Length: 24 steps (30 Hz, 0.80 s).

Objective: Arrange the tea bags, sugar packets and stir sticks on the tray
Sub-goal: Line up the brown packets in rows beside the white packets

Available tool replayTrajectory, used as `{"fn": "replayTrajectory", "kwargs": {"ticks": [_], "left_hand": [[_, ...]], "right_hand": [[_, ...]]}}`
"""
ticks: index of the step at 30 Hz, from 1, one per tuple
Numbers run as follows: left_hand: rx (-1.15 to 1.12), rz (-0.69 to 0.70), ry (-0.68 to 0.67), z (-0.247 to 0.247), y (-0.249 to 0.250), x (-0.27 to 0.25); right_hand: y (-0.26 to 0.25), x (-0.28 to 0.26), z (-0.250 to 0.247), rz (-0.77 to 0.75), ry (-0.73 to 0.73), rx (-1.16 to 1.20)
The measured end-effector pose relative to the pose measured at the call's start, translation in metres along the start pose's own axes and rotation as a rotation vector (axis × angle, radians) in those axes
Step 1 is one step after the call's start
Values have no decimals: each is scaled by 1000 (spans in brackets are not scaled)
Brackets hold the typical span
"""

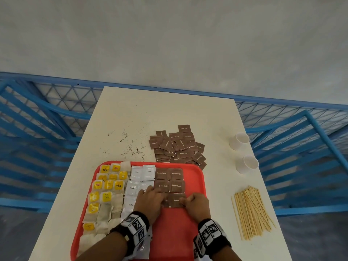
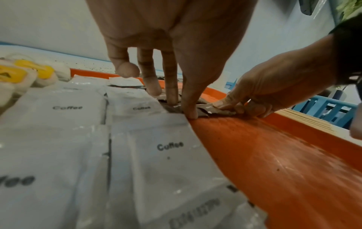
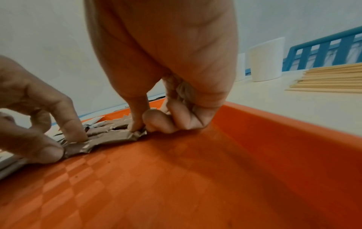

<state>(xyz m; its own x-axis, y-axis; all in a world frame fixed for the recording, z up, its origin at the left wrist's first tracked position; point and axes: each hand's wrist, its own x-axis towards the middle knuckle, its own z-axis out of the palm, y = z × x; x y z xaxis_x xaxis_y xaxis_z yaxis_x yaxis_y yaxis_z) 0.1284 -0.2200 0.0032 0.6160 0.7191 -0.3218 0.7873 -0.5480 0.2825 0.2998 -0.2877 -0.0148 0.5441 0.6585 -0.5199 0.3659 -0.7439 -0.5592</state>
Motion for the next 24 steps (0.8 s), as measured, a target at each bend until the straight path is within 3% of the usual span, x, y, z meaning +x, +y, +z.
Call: {"fn": "replayTrajectory", "kwargs": {"ticks": [3,6,12,18,24], "left_hand": [[-54,12,-51,-6,-2,3],[-229,-41,-60,-25,-9,12],[-554,-119,104,-90,-22,58],[-628,-272,173,-108,-39,122],[-570,-383,131,-104,-51,167]], "right_hand": [[-6,-2,-8,-9,17,3],[-22,6,-25,-114,12,-3],[-74,64,-68,-213,27,-128],[-118,124,-81,-166,96,-262],[-135,160,-51,-268,56,-417]]}}
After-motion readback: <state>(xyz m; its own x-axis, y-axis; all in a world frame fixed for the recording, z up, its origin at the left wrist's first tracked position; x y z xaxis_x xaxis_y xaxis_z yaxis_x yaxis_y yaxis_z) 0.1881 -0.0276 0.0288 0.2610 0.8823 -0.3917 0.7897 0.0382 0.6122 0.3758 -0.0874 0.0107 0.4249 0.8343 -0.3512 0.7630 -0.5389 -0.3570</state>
